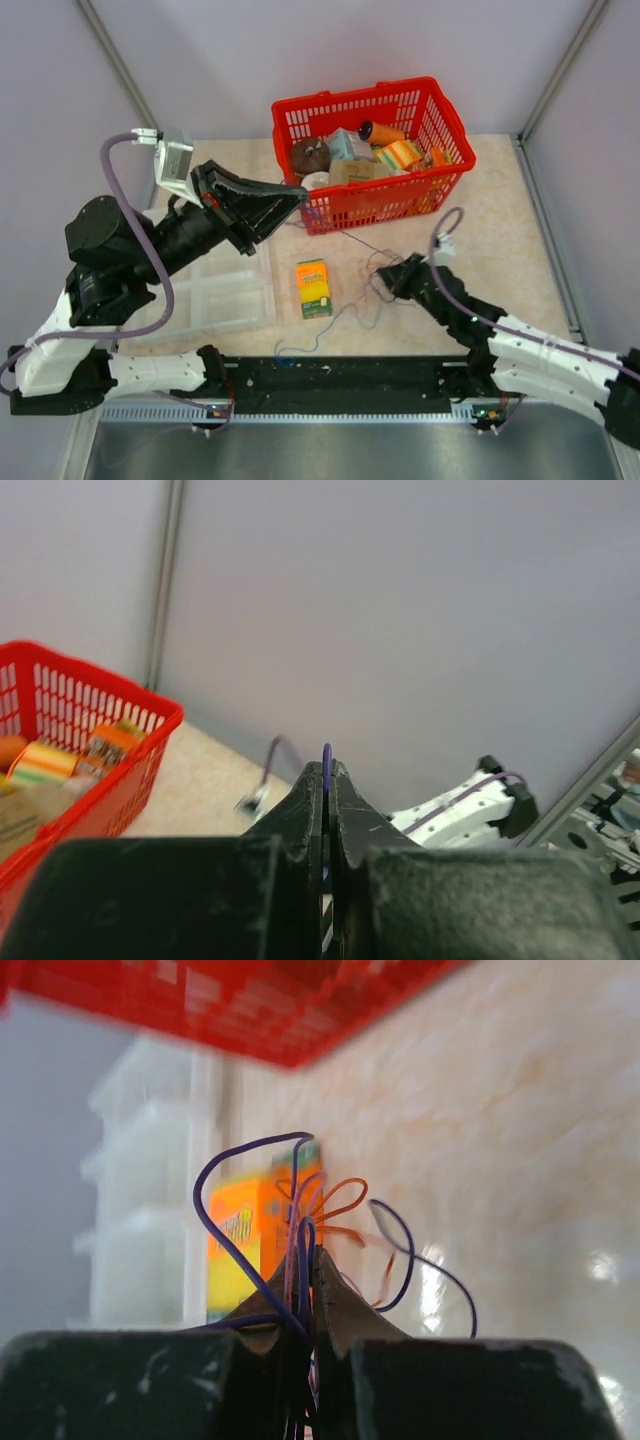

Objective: Untangle the cables

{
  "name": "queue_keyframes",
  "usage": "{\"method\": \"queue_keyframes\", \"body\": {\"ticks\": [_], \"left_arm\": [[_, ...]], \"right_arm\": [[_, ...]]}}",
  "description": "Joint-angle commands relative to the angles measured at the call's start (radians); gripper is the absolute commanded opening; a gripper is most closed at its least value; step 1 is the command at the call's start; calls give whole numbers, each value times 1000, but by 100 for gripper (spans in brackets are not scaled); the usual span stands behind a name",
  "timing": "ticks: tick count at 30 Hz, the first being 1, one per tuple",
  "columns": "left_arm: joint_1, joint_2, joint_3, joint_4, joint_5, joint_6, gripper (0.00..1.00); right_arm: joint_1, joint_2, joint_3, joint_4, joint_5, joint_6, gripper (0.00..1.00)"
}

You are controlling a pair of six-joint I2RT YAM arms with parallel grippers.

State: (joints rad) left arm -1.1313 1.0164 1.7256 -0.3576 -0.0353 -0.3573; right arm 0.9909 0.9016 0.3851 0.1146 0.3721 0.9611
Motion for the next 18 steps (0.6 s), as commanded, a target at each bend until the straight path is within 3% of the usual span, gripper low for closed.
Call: {"method": "queue_keyframes", "body": {"ticks": [1,5,10,13,15,18], "left_arm": [[-1,-111,-47,97,-92,23,0],[-1,-137,-37,52,-185,61,0],[-1,-167,-28,34,-276,112,0],[-1,-157,-3,5,-308,130,0],[-1,-144,8,-20,-310,129,0],[-1,-122,-15,-17,-288,110,0]], "right_arm": [[-286,-202,-97,-226,-56,67,0],[-516,-286,-34,-466,-70,-19,6],[-986,-150,-6,-435,-453,-165,10],[-1210,-32,-2,-391,-622,-234,22],[-1284,19,5,-386,-653,-263,30],[-1296,23,3,-382,-645,-274,47]]}}
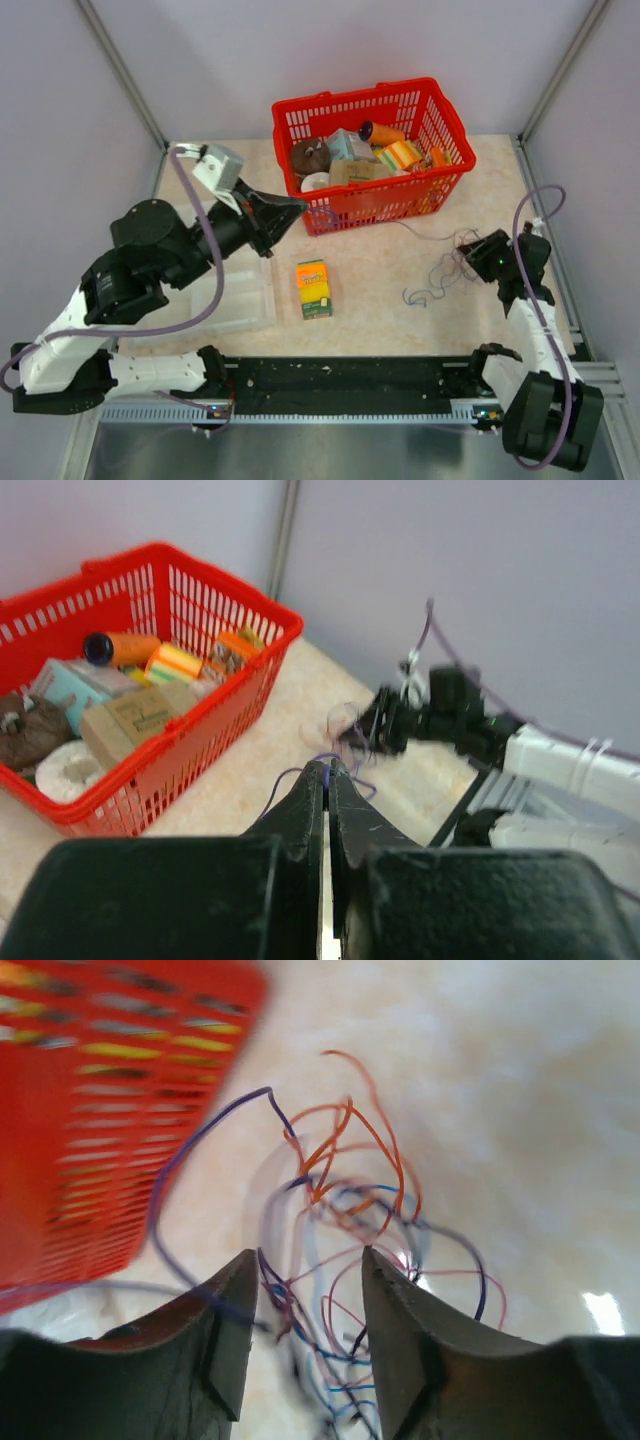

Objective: Untangle the cables

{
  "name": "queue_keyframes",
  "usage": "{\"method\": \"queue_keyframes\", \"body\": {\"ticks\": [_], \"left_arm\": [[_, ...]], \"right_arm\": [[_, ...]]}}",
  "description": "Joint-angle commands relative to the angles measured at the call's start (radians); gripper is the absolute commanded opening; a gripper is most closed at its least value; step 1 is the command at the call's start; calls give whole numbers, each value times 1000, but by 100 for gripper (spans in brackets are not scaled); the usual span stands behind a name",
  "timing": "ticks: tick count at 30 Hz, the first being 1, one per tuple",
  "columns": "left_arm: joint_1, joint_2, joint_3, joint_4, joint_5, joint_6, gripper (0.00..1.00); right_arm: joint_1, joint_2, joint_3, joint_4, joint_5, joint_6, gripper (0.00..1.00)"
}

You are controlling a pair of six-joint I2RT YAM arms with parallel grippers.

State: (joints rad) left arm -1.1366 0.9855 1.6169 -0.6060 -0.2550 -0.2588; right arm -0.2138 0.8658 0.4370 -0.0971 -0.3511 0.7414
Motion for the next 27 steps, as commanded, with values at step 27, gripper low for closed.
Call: {"method": "queue_keyframes", "body": {"ticks": [27], "left_arm": [[216,42,17,-103,-161,18,0]], "right_arm": [[-90,-73,-92,-116,-213,-228,89]]}}
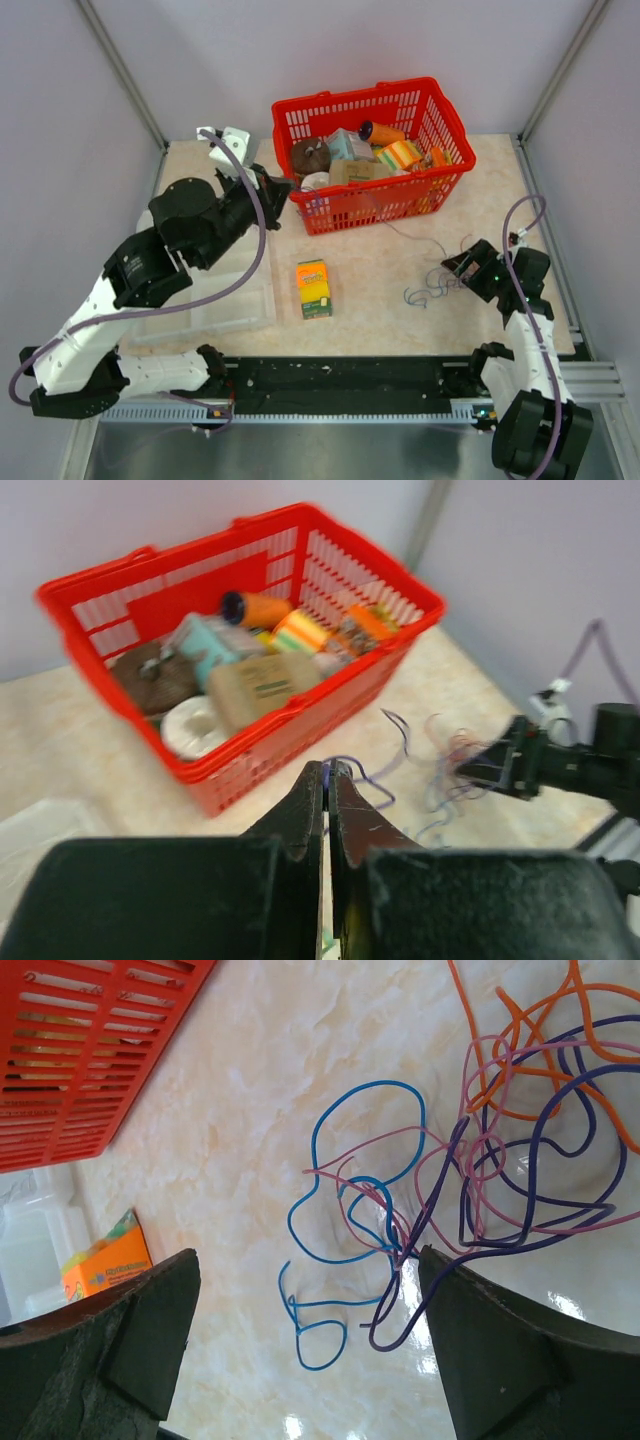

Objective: Untangle the cables

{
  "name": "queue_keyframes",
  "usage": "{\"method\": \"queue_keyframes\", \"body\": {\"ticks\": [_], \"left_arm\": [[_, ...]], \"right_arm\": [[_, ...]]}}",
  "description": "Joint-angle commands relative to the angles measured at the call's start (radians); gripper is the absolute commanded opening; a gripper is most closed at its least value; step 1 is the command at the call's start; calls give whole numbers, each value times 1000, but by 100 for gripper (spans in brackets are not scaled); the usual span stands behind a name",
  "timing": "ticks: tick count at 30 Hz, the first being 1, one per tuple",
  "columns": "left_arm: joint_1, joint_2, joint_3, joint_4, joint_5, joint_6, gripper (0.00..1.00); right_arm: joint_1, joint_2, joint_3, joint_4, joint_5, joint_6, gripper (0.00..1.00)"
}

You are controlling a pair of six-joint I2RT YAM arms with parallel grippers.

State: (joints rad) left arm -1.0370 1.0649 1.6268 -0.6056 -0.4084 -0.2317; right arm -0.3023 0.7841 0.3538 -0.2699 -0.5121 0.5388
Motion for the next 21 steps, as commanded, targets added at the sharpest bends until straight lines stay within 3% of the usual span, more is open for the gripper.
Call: {"method": "queue_keyframes", "body": {"ticks": [1,4,8,12,15,21], "left_arm": [[176,-54,2,-109,28,-15,0],[316,-63,19,-128,46,2,0],[472,7,38,-186,-92,-27,0],[645,47,-34,-163,57,-115,0],[745,53,-94,-146,77,-197,0],[824,-64,-267,-85,-41,-313,0]], "right_arm": [[-1,15,-10,64,-58,-25,89],[-1,27,-13,72,-71,-22,89],[-1,-2,-29,84,-86,-13,89],[-1,-39,-38,89,-104,-10,89],[-1,-51,-42,93,-109,-5,89],[-1,-42,-42,101,-120,-7,89]]}}
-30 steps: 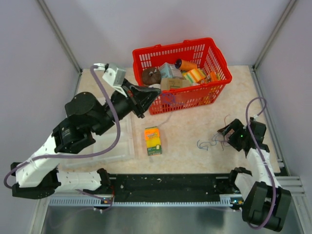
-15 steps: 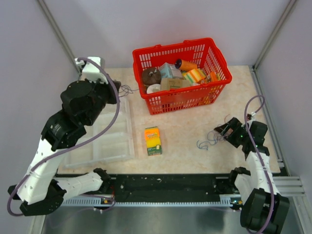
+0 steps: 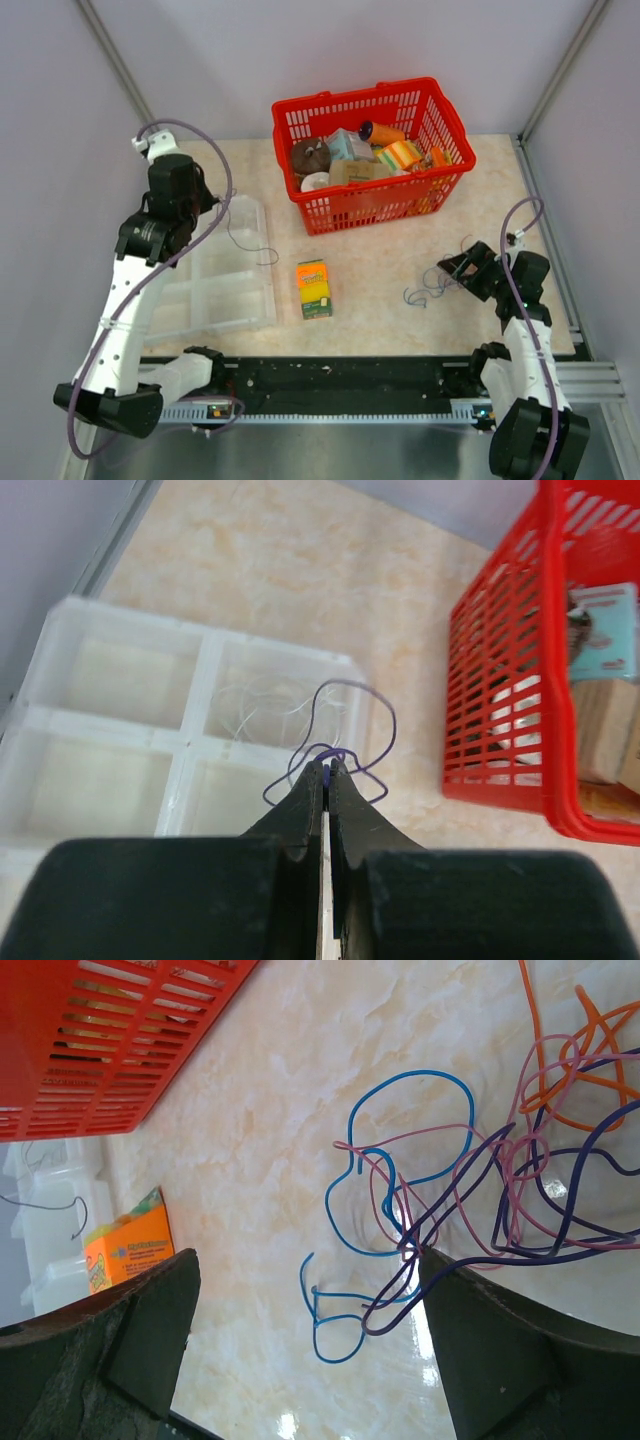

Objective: Untangle the cables

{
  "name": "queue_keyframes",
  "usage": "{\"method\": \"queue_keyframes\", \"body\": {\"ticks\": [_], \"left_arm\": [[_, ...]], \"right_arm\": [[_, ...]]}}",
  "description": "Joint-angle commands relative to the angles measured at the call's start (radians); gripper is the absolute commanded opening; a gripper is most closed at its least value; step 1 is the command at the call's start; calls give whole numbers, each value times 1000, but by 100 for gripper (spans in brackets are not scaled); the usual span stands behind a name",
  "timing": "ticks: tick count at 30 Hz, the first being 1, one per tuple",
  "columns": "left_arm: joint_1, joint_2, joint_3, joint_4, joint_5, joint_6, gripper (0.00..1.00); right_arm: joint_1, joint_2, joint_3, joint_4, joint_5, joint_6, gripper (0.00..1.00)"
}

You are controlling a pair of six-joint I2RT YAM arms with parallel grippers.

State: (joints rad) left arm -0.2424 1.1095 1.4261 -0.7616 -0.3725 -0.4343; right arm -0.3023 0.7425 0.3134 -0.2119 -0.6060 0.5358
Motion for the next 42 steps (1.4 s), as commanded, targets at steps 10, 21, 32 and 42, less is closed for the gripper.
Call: {"method": "queue_keyframes", "body": {"ticks": [10,21,32,42], "left_arm": [[32,-289,-354,102,-114,-343,0],[32,-192,-579,146,44,-521,0],[41,-137,-754,165,21,-780,0],[41,-382,-875,206,-20,-813,26]], "right_arm": [[-1,6,-7,54,-46,4,89],[-1,21,-8,57,-44,6,89],[0,31,-11,65,-55,9,89],[-1,49,-14,82,-60,13,89]]}}
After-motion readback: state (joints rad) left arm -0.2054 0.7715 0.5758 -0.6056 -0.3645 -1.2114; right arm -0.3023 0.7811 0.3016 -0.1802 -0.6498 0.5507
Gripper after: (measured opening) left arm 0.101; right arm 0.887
